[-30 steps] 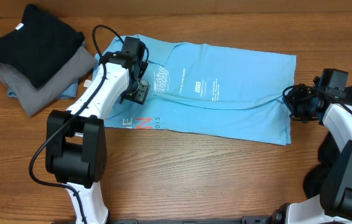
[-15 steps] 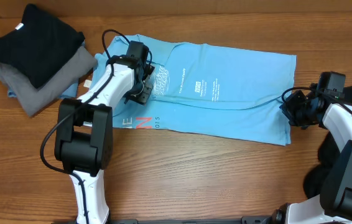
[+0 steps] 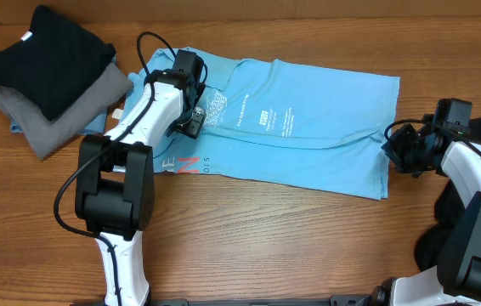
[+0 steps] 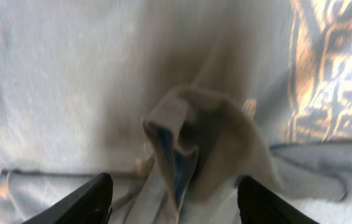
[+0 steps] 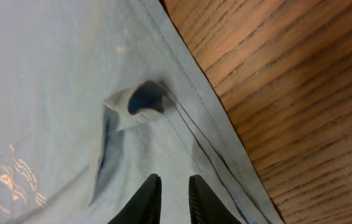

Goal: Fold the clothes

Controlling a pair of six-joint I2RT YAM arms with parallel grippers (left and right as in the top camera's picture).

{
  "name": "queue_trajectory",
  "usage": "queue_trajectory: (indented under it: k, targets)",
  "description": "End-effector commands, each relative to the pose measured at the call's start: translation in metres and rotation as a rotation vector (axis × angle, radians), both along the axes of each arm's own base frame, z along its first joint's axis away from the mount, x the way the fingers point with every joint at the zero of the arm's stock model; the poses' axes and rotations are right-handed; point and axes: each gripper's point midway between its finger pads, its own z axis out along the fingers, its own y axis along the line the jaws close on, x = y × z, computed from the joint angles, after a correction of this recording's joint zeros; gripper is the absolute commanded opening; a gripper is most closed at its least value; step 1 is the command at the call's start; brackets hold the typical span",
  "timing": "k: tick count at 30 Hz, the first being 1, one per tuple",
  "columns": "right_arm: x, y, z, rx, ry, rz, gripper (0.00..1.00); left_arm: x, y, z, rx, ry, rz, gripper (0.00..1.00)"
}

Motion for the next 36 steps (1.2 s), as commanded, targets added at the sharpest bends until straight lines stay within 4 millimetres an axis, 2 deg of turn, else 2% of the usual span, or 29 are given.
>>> queue_trajectory:
  k: [1, 6, 11, 13, 15, 16, 21, 23, 26, 29, 36]
  targets:
    - [-0.002, -0.006, 0.004, -0.036, 0.016, 0.01, 0.19, 0.0, 0.01, -0.001, 0.043, 0.013, 0.015, 0.69]
    - [-0.039, -0.007, -0.019, -0.059, 0.176, -0.015, 0.18, -0.003, 0.018, -0.002, 0.045, 0.031, 0.033, 0.69]
    - [-0.069, 0.003, -0.046, -0.025, 0.268, -0.009, 0.22, -0.003, 0.027, 0.0, 0.042, 0.038, 0.059, 0.7]
    - [-0.078, 0.006, -0.051, -0.019, 0.291, -0.007, 0.17, -0.003, 0.03, 0.003, 0.041, 0.041, 0.071, 0.7]
    - [-0.079, 0.006, -0.051, -0.021, 0.293, 0.001, 0.06, -0.001, 0.032, 0.008, 0.04, 0.042, 0.078, 0.7]
    - [-0.079, 0.006, -0.051, -0.022, 0.292, 0.001, 0.04, 0.001, 0.033, 0.011, 0.034, 0.039, 0.082, 0.7]
    - [-0.082, -0.003, -0.05, -0.022, 0.308, -0.034, 0.04, 0.008, 0.037, 0.02, 0.004, 0.02, 0.106, 0.75]
    - [-0.094, -0.015, -0.049, -0.063, 0.371, -0.087, 0.04, 0.009, 0.038, 0.019, -0.018, 0.02, 0.113, 0.77]
    - [-0.103, -0.021, -0.047, -0.097, 0.419, -0.106, 0.04, 0.012, 0.035, 0.018, -0.055, 0.015, 0.115, 0.78]
    - [-0.103, -0.022, -0.047, -0.101, 0.424, -0.107, 0.04, 0.013, 0.028, 0.017, -0.099, 0.018, 0.109, 0.79]
    - [-0.103, -0.022, -0.047, -0.102, 0.423, -0.106, 0.04, -0.006, 0.015, 0.0, -0.174, 0.104, 0.093, 0.8]
